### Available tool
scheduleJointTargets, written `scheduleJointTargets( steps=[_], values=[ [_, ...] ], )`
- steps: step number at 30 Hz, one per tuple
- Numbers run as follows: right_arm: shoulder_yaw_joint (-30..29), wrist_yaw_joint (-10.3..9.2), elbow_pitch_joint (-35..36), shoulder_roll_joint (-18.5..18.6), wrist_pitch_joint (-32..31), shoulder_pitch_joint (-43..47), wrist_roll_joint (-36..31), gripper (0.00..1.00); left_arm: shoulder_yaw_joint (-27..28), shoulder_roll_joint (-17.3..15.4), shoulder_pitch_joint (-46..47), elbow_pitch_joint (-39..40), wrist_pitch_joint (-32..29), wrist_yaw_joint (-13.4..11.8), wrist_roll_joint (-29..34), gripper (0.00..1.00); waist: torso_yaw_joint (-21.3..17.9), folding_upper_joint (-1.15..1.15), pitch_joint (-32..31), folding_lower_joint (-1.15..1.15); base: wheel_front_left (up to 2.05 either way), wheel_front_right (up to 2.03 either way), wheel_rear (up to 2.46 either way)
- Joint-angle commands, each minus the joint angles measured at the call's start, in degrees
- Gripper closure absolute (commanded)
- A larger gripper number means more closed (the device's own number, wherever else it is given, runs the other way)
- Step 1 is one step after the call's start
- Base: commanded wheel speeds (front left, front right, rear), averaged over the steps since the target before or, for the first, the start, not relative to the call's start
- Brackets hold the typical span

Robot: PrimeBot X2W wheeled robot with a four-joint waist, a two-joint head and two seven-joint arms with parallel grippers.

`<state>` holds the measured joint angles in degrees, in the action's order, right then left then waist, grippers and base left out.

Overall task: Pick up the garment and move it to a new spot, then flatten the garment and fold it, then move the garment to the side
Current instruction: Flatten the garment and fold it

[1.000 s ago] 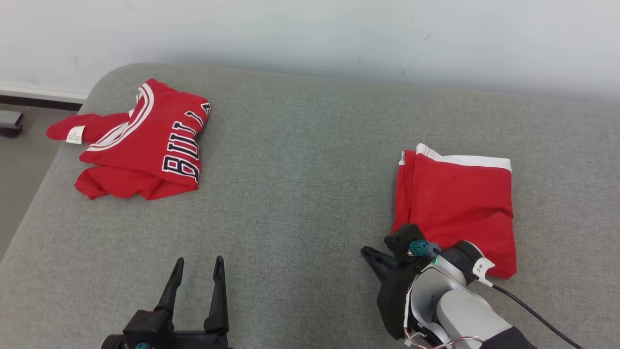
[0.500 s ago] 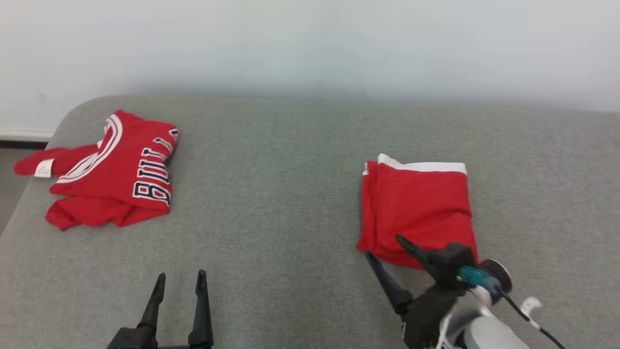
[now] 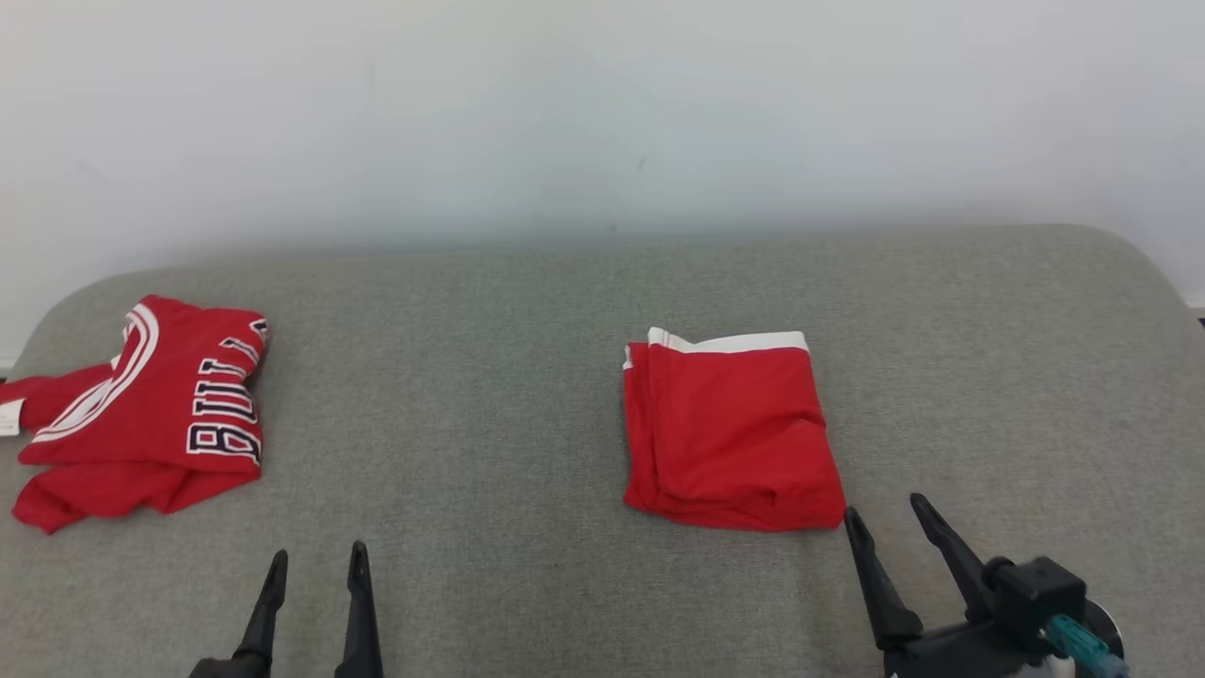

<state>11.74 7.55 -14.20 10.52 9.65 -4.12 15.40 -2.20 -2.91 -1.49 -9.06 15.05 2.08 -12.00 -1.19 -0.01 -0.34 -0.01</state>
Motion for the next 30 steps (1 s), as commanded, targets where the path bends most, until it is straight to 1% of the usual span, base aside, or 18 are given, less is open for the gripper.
scheduleJointTargets(
  steps=[1,6,13,17,21,26,30],
  values=[
    [-0.49,-0.13,0.54,-0.34,0.70,1.46,0.32,0.00,0.67,0.00,-1.14,-0.06,0.17,0.42,0.87,0.00,-1.36,0.01,-1.01,0.01,0.00,0.00,0.00],
    [-2.73,-0.13,0.32,0.60,2.69,3.89,0.61,0.00,2.29,0.02,-1.92,-1.19,0.17,0.91,1.32,0.00,-2.42,0.01,-1.65,0.01,0.00,0.00,0.00],
    [-5.30,-0.13,-0.44,1.61,4.23,5.05,1.00,0.00,4.71,0.04,-2.42,-2.93,0.17,1.45,1.47,0.00,-2.86,0.01,-2.25,0.01,0.00,0.00,0.00],
    [-5.23,-0.13,-1.14,2.88,4.31,4.87,2.04,0.00,5.53,0.04,-3.07,-3.93,0.17,2.00,1.86,0.00,-2.70,0.01,-2.48,0.01,0.00,0.00,0.00],
    [-4.84,-0.13,-1.73,4.01,4.46,4.72,3.28,0.00,6.09,0.05,-3.42,-4.64,0.17,3.09,2.26,0.00,-2.21,0.01,-2.48,0.01,0.00,0.00,0.00],
    [-4.08,-0.13,-2.42,4.19,4.65,4.50,4.08,0.00,6.86,0.05,-4.00,-4.78,0.17,3.94,2.57,0.00,-1.82,0.01,-2.36,0.01,0.00,0.00,0.00],
    [-3.69,-0.13,-2.80,3.77,4.93,4.30,4.44,0.00,7.41,0.05,-4.14,-4.81,0.17,4.15,2.66,0.00,-1.80,0.01,-2.32,0.01,0.00,0.00,0.00]
  ],
)
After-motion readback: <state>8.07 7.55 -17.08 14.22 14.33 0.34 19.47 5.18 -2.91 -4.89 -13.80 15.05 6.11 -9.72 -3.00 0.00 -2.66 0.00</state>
